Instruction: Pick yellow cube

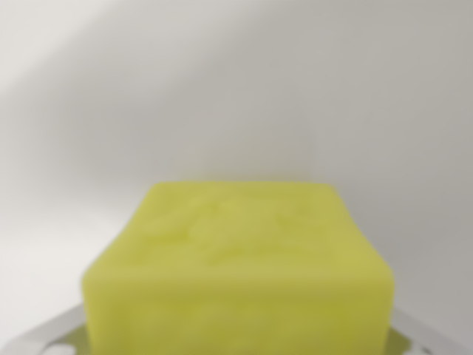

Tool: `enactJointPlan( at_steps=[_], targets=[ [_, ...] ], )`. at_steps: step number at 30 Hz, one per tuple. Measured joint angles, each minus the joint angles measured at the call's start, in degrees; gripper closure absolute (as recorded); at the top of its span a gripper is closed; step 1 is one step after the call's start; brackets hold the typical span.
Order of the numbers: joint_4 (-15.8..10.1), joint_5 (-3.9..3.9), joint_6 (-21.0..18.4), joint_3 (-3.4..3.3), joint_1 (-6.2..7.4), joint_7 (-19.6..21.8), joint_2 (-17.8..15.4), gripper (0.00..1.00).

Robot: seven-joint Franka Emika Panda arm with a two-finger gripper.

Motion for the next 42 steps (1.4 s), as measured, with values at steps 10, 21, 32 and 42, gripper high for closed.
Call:
enactJointPlan(
  at_steps=[10,21,32,42],
  targets=[
    [-0.71,0.13,-1.6,0.0,0.0,-0.09,-2.28,1.0],
    [-1.33,0.27,-3.42,0.0,0.02,-0.18,-4.75,1.0],
    [-1.81,0.4,-5.33,0.0,0.04,-0.27,-7.11,1.0],
    [-2.1,0.51,-7.12,0.0,0.05,-0.34,-9.22,1.0]
  ],
)
